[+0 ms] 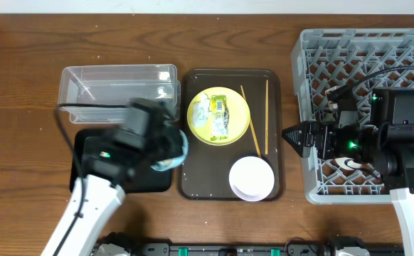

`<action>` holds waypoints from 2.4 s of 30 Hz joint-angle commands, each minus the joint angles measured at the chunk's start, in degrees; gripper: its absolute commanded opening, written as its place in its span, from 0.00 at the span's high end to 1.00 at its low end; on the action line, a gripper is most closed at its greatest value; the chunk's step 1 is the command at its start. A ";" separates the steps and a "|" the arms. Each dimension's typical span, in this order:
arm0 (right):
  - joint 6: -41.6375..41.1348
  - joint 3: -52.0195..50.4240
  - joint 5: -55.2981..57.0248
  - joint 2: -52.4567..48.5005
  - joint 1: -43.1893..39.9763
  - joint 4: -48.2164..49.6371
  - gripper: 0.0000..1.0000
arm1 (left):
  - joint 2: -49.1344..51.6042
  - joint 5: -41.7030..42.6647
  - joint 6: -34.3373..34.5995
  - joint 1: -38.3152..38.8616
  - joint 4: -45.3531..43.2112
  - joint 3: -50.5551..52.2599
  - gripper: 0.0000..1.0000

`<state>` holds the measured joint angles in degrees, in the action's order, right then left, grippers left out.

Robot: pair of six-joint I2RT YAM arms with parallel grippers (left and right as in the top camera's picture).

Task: Sort waste into correct bins and load items into the dishwasher rack
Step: 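Tip the light-blue bowl over the black tray to dump the rice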

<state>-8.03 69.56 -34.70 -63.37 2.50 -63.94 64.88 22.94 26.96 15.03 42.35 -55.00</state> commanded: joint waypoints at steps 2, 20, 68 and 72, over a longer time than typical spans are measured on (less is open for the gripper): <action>1.03 -0.28 -0.20 0.00 0.57 -0.39 0.01 | 1.57 30.12 -8.48 -14.36 0.33 0.85 0.94; 1.07 -0.28 0.02 0.00 0.57 -1.05 0.01 | 17.31 67.21 -25.90 -43.21 0.04 10.54 0.94; 1.42 -0.28 0.83 0.00 0.57 1.62 0.01 | -5.35 13.49 -14.23 -19.56 11.39 11.02 0.94; 1.42 -0.28 0.83 0.00 0.57 1.40 0.01 | -6.47 6.10 -5.42 -5.79 3.87 11.41 0.94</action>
<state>-7.27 69.52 -33.95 -63.37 2.50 -62.50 58.57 40.01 11.20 1.96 48.97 -42.89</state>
